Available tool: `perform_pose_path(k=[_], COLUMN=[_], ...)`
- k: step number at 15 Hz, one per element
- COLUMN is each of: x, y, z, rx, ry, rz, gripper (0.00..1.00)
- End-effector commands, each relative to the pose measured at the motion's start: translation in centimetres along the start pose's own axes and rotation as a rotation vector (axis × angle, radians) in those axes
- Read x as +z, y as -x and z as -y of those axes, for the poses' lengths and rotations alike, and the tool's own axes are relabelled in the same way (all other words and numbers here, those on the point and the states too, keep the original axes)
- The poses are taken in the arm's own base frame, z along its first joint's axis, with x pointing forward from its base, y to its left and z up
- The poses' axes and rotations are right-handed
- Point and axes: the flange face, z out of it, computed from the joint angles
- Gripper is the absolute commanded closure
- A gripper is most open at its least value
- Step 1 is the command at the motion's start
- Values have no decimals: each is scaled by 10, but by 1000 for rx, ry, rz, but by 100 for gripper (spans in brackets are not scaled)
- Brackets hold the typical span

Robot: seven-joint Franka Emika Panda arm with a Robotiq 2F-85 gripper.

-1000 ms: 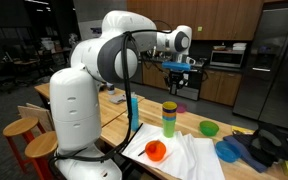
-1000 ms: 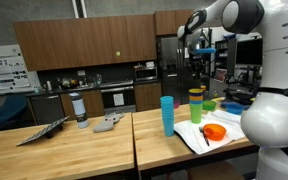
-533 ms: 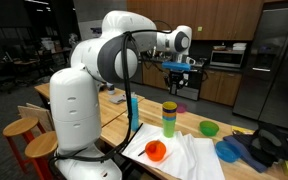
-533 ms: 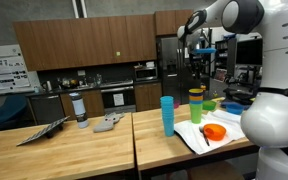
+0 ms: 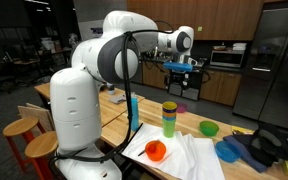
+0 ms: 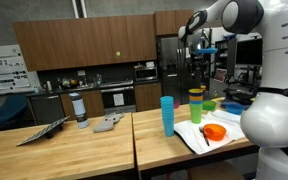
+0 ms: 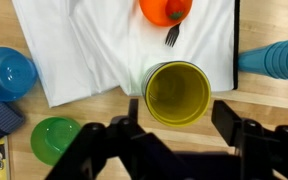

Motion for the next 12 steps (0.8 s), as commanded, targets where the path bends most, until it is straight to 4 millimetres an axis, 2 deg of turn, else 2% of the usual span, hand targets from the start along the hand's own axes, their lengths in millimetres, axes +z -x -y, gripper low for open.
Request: perform_pose_path(k=[1, 6, 12], x=[1, 11, 34], y=[12, 24, 15], z=[-6, -15, -8], rx=[-14, 21, 21], ry=[2, 14, 16], rz=[48, 123, 147], gripper=[0, 0, 0])
